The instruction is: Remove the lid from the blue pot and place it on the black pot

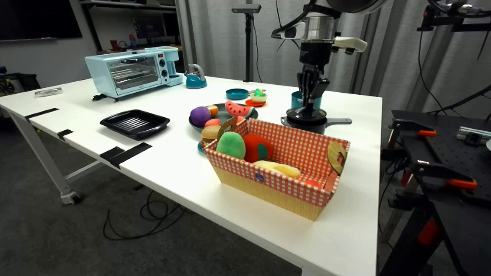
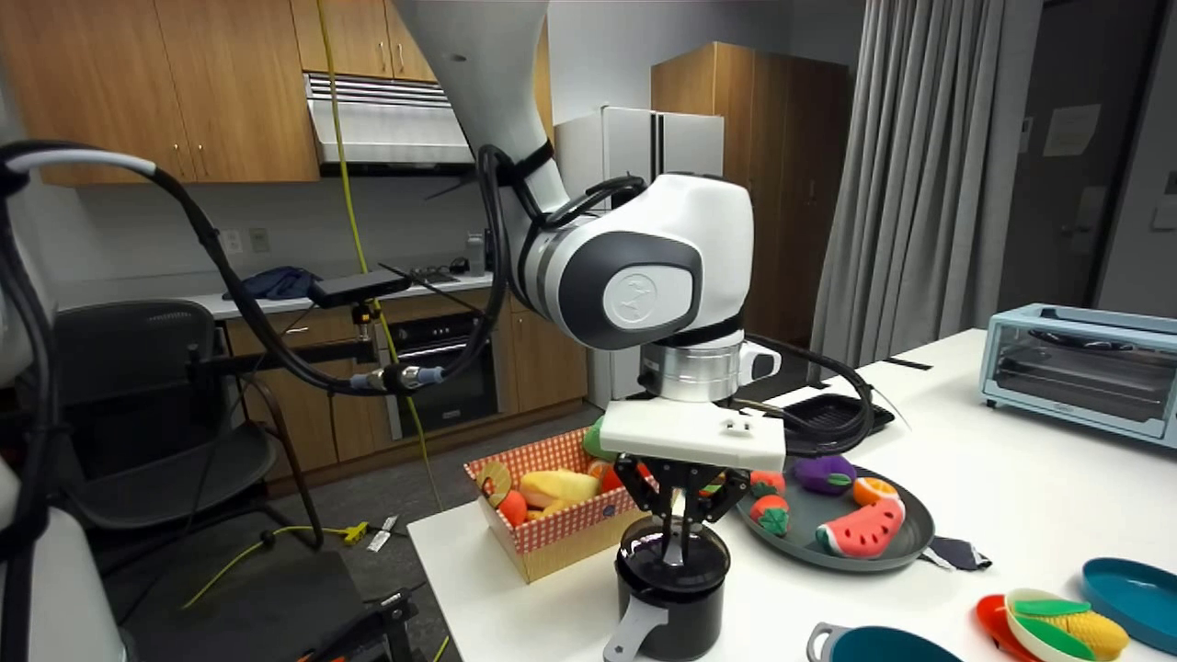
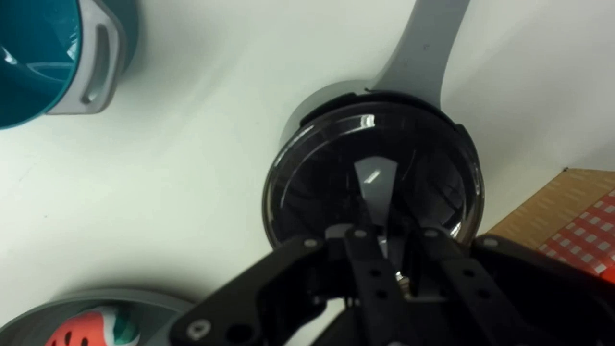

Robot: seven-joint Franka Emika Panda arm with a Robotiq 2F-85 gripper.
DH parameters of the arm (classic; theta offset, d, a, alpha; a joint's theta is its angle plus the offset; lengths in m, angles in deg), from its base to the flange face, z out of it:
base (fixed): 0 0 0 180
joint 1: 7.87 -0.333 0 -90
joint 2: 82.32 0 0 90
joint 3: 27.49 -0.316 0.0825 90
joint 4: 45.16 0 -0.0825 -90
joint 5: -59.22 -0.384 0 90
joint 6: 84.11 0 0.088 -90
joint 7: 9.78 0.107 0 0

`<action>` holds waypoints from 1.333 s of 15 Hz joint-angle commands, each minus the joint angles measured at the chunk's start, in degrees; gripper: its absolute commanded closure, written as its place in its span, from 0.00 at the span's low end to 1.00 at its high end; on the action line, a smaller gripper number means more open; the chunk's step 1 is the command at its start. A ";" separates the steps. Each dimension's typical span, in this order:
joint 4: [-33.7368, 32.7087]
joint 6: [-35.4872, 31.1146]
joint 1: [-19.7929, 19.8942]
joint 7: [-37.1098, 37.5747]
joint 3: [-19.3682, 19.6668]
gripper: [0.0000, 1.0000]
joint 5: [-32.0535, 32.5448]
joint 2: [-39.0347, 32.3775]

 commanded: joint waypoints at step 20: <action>1.54 1.88 0.33 3.07 -0.54 0.00 6.77 0.38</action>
